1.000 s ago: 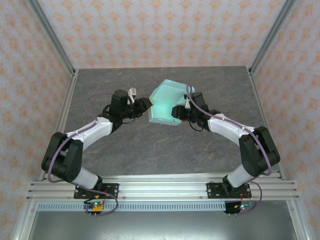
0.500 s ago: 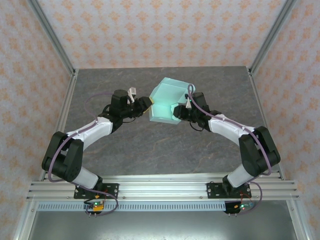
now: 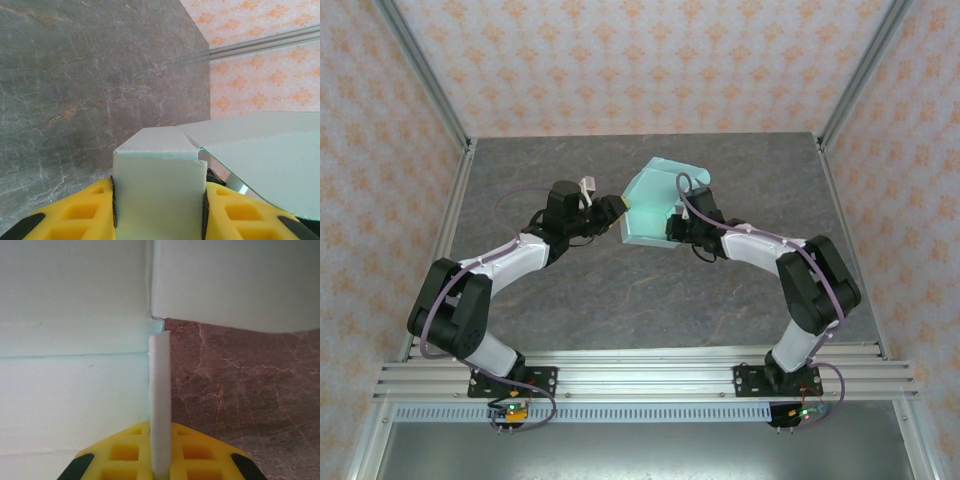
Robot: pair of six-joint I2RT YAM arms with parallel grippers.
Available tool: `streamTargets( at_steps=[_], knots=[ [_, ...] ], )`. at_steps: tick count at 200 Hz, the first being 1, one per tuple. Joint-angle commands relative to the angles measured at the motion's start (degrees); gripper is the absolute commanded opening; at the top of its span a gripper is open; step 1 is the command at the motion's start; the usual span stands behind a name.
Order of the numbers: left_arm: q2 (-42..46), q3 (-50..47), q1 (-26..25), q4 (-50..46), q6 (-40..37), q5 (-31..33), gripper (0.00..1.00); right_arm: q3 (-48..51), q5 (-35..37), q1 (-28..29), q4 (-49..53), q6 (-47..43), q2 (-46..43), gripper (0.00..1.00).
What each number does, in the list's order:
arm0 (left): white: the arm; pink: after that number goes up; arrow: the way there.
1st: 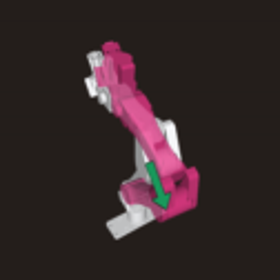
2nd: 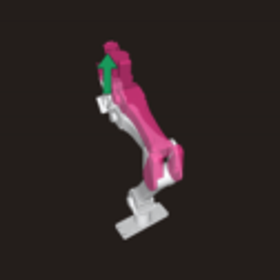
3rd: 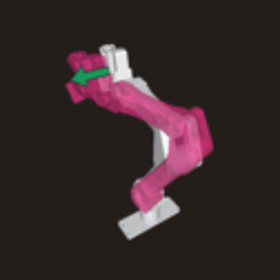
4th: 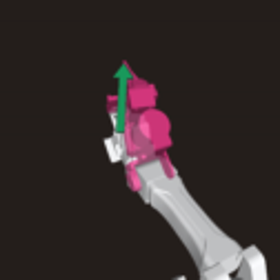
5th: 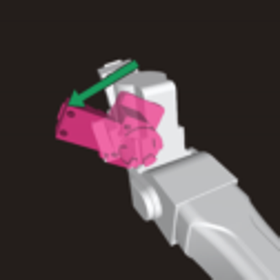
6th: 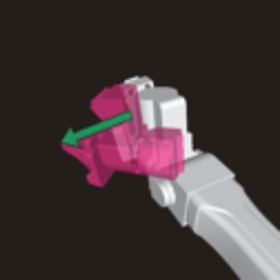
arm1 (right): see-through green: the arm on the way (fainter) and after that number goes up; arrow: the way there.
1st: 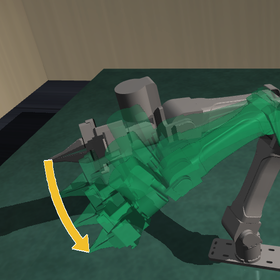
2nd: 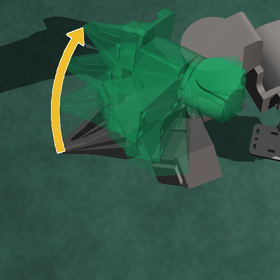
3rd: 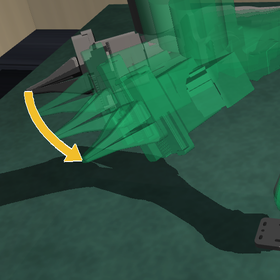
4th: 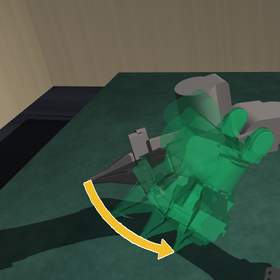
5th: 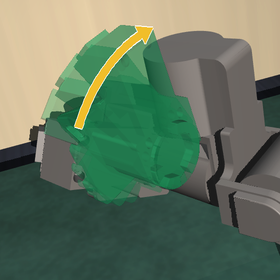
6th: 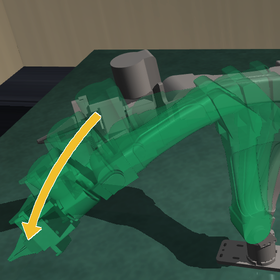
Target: Fold the paper box
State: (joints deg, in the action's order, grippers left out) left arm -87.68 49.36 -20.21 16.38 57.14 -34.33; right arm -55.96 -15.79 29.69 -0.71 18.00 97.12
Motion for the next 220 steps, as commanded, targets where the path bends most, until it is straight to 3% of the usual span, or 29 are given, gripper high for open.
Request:
streamTargets(
  at_steps=[1,28,61,87,107,139,154,220],
  knots=[
    [0.6,1.6,-1.5,3.6,1.8,-3.5,0.35,-2.3,13.3,1.7,1.0,-2.2,2.0,0.11],
    [0.3,1.9,-2.0,3.7,1.7,-3.2,0.35,-1.7,23.0,3.9,0.0,-3.2,3.1,0.16],
    [-0.4,2.1,-2.0,3.6,2.1,-3.2,0.35,-1.4,26.2,4.3,-0.8,-3.6,4.1,0.23],
    [-0.5,2.2,-2.0,2.5,1.3,-2.4,0.35,0.3,28.3,4.4,-2.6,-6.7,3.0,0.11],
    [-0.3,2.5,-2.0,2.2,2.0,-1.6,0.36,2.4,26.2,4.5,-5.5,-7.5,0.9,0.17],
    [-0.4,1.9,-1.9,1.7,1.8,1.0,0.36,5.3,22.2,4.5,-9.8,-6.8,-5.4,0.42],
    [-1.0,2.2,-1.9,1.9,2.2,1.1,0.36,6.1,20.5,4.3,-11.0,-5.9,-8.4,0.49],
    [-0.7,2.2,-2.1,2.4,0.4,1.4,0.35,6.7,10.2,-1.6,-7.6,-2.7,-13.8,0.58]
  ],
)
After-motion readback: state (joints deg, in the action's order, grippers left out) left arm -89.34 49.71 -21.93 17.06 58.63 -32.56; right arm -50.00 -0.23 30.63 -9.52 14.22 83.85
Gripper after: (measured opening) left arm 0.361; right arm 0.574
